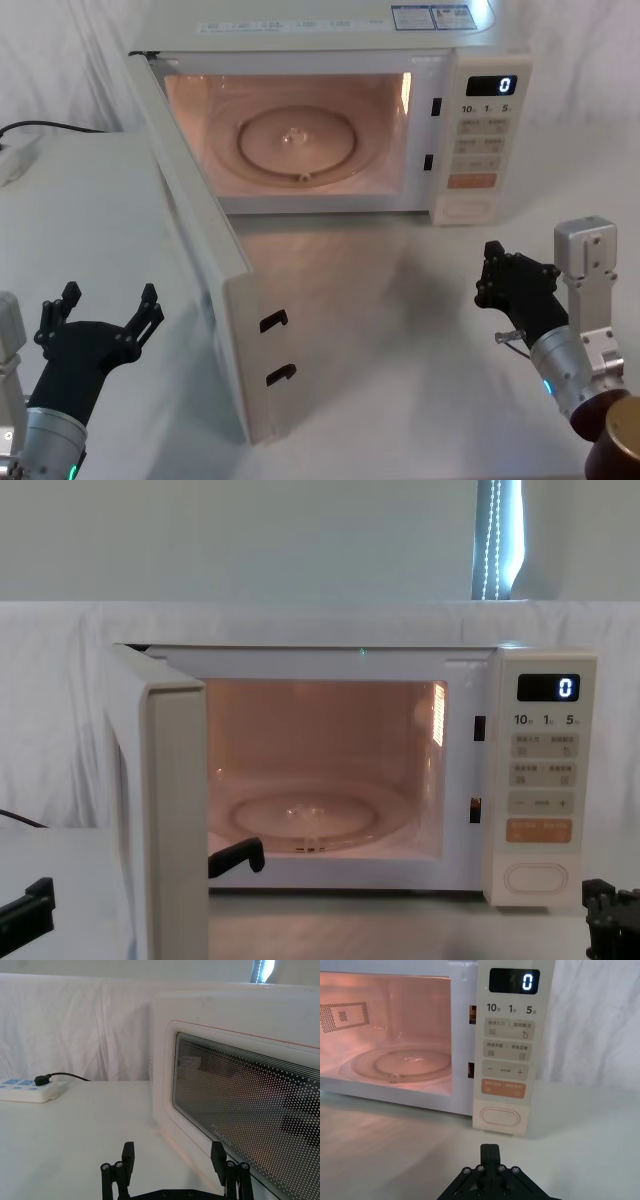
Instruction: Press the button to open the microwave door with one hand; close the microwave door with the other hand.
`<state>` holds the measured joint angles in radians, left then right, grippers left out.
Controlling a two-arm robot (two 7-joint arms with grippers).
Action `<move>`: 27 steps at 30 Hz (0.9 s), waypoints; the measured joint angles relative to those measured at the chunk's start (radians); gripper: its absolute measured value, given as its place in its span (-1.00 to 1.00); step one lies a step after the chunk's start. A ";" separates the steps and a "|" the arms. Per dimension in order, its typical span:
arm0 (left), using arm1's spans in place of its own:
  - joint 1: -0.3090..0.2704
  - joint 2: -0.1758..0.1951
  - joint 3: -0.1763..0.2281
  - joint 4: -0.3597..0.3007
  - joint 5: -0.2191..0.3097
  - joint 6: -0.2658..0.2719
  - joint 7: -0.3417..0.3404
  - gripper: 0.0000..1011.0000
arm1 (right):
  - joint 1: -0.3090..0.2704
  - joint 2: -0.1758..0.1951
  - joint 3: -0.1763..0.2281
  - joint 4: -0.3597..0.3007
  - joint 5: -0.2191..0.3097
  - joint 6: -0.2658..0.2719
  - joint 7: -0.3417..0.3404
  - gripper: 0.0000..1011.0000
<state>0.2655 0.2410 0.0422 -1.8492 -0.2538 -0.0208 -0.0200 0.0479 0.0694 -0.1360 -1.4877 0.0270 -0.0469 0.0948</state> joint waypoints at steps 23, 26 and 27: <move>0.000 0.000 0.000 0.000 0.000 0.000 0.000 0.98 | 0.003 -0.025 -0.002 0.040 0.007 -0.059 -0.001 -1.00; 0.000 0.000 0.000 0.000 0.000 0.000 0.000 0.98 | 0.003 -0.025 -0.002 0.039 0.007 -0.058 0.000 -1.00; 0.000 0.000 0.000 0.000 0.000 0.000 0.000 0.98 | 0.003 -0.025 -0.002 0.039 0.007 -0.058 0.000 -1.00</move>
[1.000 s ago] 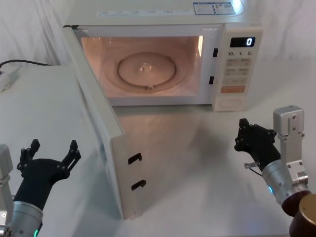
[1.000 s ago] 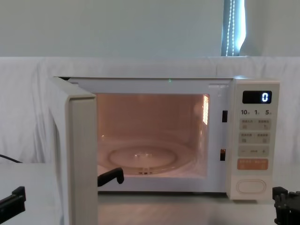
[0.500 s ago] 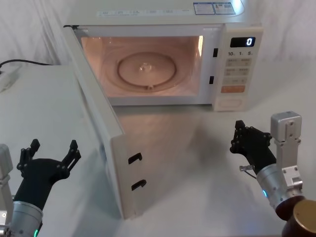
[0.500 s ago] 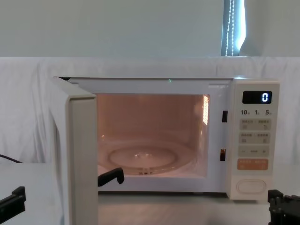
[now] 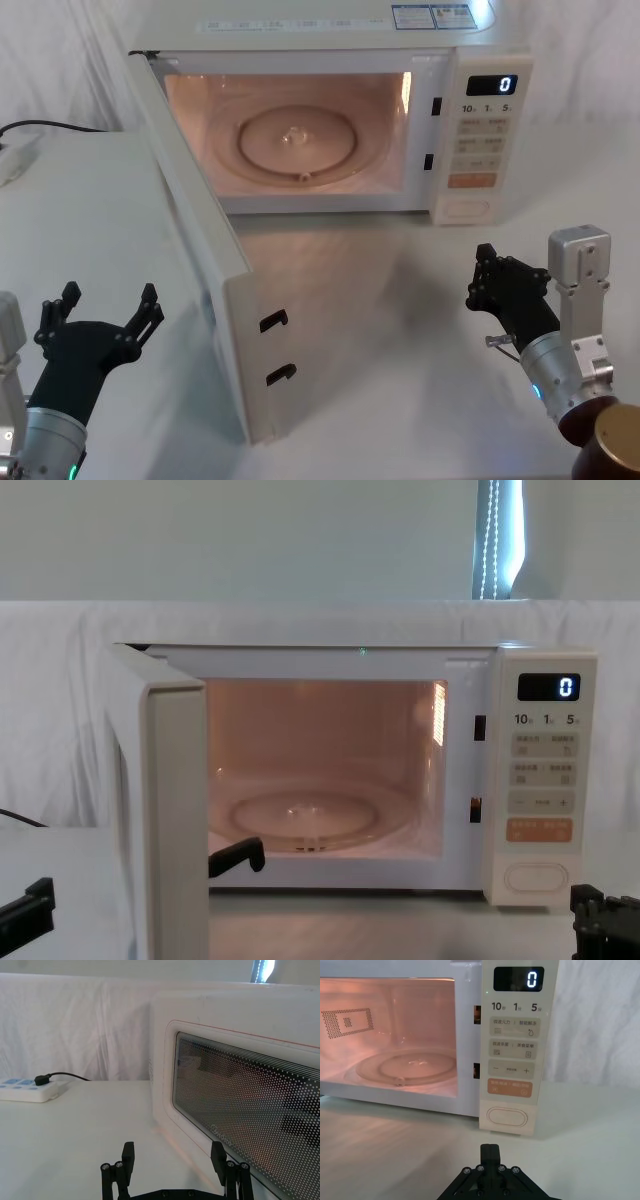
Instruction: Press the button to open the microwave door with one hand; close the microwave door with the other hand.
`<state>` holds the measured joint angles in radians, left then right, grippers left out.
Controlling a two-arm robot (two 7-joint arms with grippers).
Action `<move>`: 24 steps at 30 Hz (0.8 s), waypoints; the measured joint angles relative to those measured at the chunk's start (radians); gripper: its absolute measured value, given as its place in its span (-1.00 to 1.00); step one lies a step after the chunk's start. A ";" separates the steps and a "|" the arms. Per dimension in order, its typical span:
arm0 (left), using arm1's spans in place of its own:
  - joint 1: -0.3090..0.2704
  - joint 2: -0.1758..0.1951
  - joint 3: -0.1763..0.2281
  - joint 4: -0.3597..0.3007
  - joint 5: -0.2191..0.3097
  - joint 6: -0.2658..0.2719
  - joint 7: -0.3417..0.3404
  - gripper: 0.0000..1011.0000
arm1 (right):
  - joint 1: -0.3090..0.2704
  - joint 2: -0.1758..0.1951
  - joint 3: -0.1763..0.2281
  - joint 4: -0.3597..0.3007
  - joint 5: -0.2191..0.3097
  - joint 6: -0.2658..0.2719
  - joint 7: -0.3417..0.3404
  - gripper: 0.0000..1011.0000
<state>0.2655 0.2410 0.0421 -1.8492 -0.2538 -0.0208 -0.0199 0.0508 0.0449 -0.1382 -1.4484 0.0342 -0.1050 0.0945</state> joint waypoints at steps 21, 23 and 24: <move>0.000 0.000 0.000 0.000 0.000 0.000 0.000 0.90 | -0.001 0.001 0.001 -0.003 0.000 0.003 0.000 -1.00; 0.000 0.000 0.000 0.000 0.000 0.000 0.000 0.84 | -0.001 0.001 0.001 -0.003 0.000 0.003 0.000 -1.00; 0.000 0.000 0.000 0.000 0.000 0.000 0.000 0.75 | -0.001 0.001 0.001 -0.003 0.000 0.003 0.000 -1.00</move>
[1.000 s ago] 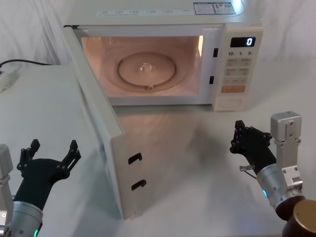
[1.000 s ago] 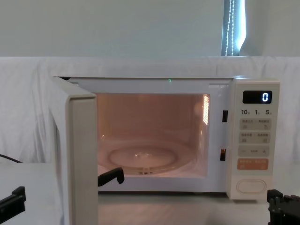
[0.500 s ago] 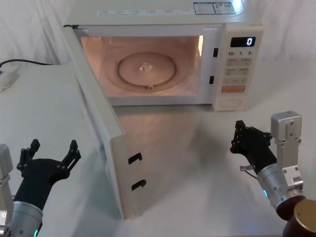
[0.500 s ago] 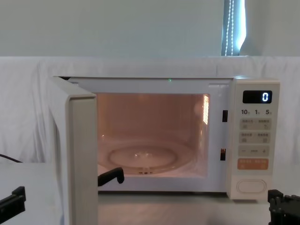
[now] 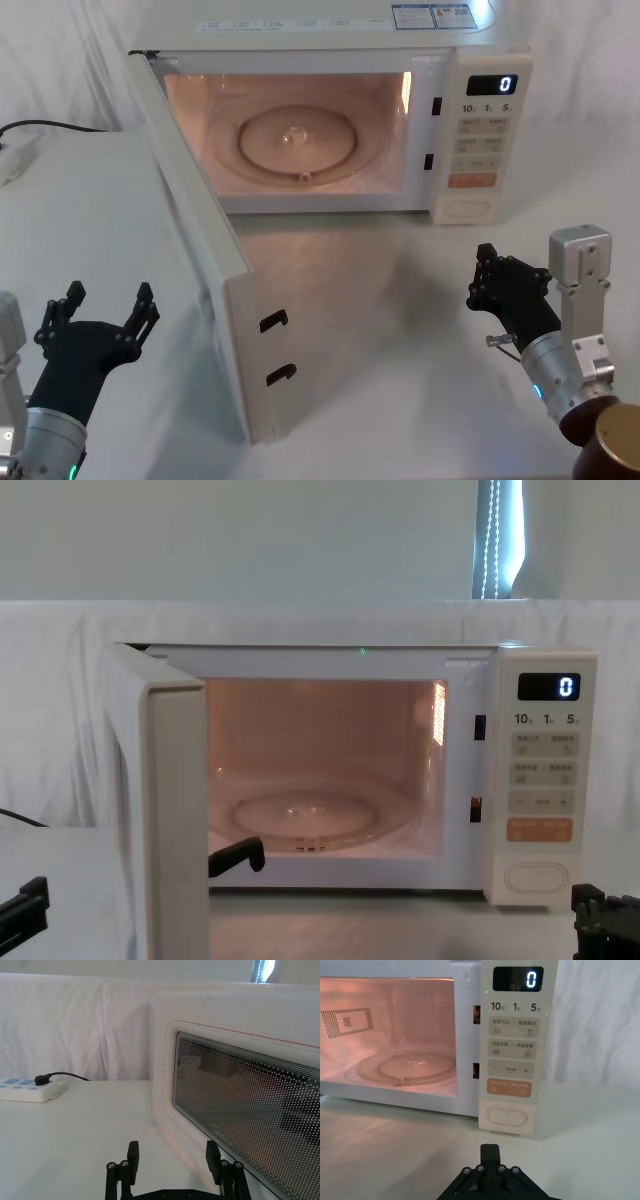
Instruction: Press the button to open the microwave door with one hand; close the microwave door with the other hand.
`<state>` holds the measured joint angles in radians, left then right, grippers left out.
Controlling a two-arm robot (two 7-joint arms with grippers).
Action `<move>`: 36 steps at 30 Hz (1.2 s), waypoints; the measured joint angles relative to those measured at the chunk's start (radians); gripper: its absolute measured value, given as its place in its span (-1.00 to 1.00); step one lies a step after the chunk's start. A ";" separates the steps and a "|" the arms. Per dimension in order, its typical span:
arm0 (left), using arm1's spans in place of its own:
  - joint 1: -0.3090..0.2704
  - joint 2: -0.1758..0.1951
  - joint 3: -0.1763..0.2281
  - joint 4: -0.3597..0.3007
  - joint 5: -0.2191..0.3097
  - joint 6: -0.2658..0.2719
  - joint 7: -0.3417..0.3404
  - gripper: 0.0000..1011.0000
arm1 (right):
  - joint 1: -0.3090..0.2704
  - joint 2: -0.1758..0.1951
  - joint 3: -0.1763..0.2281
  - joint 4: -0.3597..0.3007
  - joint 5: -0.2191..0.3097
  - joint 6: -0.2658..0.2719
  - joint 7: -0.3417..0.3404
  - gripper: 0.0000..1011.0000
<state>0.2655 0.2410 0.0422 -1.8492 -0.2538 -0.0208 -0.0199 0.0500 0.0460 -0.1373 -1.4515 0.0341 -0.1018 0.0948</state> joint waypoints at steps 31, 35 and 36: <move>-0.003 -0.019 -0.004 -0.014 0.019 0.007 -0.015 -1.00 | 0.000 0.000 0.000 0.000 0.000 0.000 0.000 -1.00; -0.009 -0.029 -0.008 -0.020 0.029 0.012 -0.021 -1.00 | 0.000 0.000 0.000 0.000 0.000 0.000 0.000 -1.00; -0.013 -0.032 -0.011 -0.022 0.031 0.015 -0.024 -1.00 | 0.000 0.000 0.000 0.000 0.000 0.000 0.000 -1.00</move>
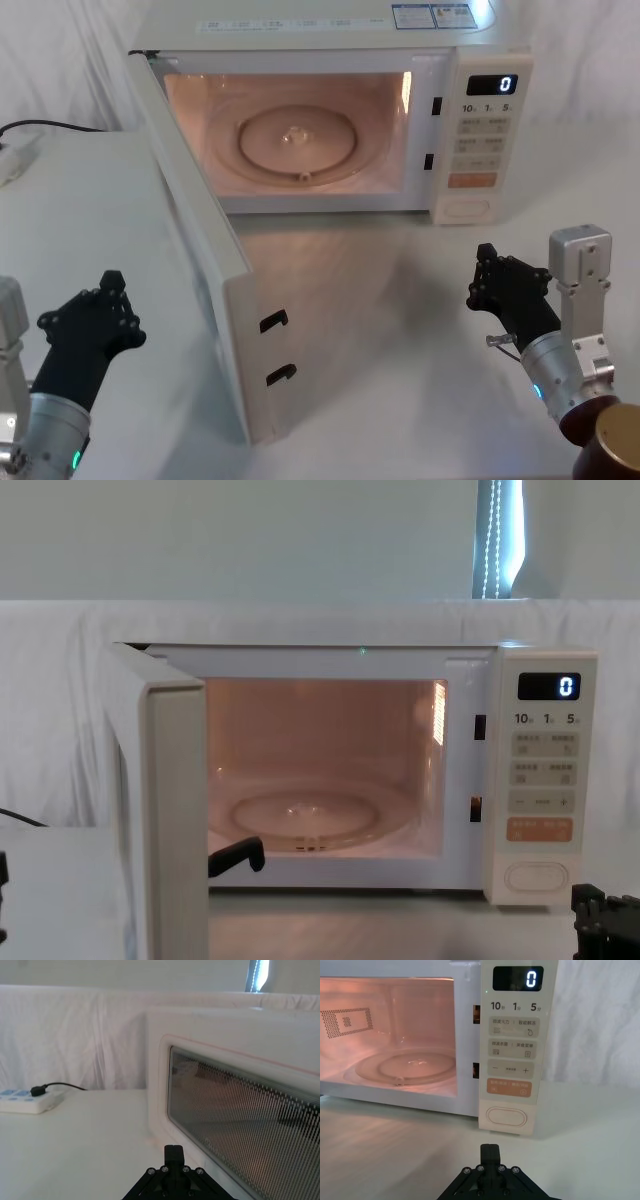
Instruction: Press the button to open the microwave door with one hand; close the microwave door with the other hand.
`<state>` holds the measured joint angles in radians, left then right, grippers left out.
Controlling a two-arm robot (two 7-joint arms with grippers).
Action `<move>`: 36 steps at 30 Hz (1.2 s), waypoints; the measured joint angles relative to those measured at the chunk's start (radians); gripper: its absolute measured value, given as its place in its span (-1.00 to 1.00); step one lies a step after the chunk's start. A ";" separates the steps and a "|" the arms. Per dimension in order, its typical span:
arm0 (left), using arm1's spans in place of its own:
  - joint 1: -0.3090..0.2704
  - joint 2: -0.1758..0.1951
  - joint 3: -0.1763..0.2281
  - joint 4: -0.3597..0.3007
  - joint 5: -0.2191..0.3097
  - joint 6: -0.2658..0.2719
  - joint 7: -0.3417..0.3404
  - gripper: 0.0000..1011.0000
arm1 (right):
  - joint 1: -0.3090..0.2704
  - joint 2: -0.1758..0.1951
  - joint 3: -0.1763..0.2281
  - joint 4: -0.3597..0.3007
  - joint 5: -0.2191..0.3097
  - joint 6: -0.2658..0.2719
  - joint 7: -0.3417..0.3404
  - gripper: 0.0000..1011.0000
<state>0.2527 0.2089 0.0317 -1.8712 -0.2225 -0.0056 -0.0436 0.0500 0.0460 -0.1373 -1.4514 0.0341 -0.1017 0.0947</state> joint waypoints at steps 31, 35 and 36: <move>-0.118 0.014 0.011 -0.064 0.034 0.069 -0.108 -1.00 | 0.000 0.000 0.000 0.000 0.000 0.000 0.000 -1.00; -0.153 0.020 0.018 -0.044 0.034 0.074 -0.123 -1.00 | 0.000 0.000 0.000 0.000 0.000 0.000 0.000 -1.00; -0.160 0.021 0.019 -0.039 0.034 0.074 -0.125 -1.00 | 0.000 0.000 0.000 0.000 0.000 0.000 0.000 -1.00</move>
<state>0.0932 0.2299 0.0506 -1.9107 -0.1885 0.0681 -0.1687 0.0501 0.0460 -0.1374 -1.4514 0.0340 -0.1018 0.0947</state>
